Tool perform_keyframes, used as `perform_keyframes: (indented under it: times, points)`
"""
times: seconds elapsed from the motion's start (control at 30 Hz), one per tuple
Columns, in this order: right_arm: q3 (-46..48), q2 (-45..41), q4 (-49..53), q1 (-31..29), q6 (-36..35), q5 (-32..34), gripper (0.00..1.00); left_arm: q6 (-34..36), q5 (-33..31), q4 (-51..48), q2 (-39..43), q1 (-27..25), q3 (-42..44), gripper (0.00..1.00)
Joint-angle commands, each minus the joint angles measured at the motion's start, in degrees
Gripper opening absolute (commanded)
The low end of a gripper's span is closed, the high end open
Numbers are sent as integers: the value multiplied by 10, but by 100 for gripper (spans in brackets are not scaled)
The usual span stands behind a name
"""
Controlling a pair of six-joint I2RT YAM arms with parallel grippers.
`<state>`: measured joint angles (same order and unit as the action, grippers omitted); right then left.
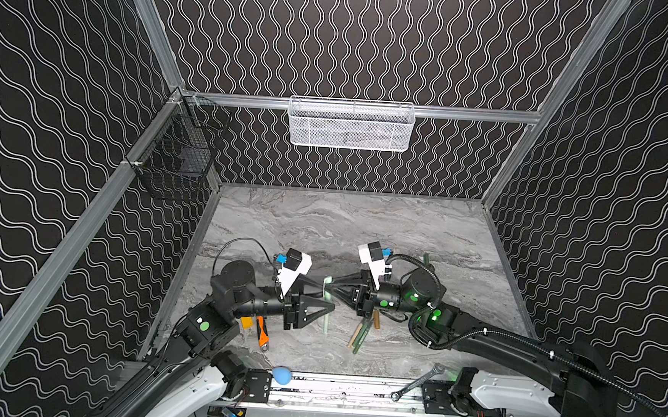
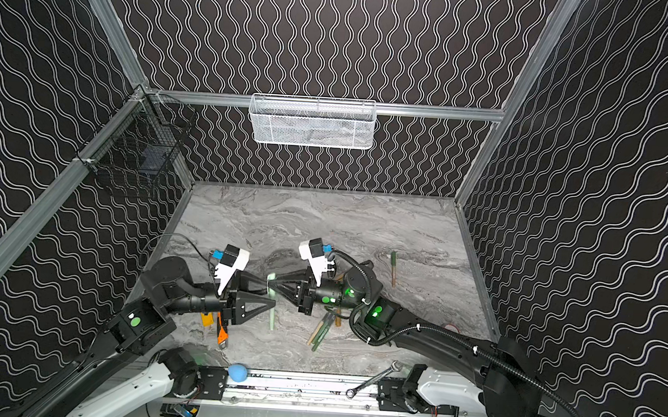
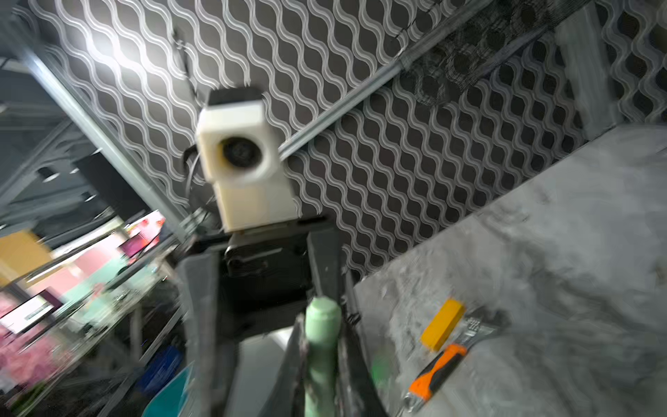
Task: Insert the pens into the pen caps
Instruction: 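Carry the capped pen away with the right gripper while the left gripper opens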
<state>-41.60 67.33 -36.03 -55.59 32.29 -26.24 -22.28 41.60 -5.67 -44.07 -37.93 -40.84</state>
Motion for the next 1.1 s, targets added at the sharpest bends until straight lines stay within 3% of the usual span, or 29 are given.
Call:
perform_keyframes:
  times: [0.0,0.23,0.43,0.57,0.7,1.07]
  points:
    - [-17,-19,198,10,-10,122,0,11,-27,144,20,-1,-5,99]
    - [-82,-56,408,67,-8,294,0,12,-103,-4,105,-1,-3,99]
    - [-183,13,604,206,-61,352,0,42,-133,-150,109,-1,-28,99]
    - [-231,89,660,302,-137,355,0,72,-191,-242,54,-1,-51,98]
    - [-290,190,710,376,-202,354,0,74,-219,-261,28,-1,-46,98]
    - [-386,402,746,422,-259,389,0,75,-203,-249,0,0,-40,99]
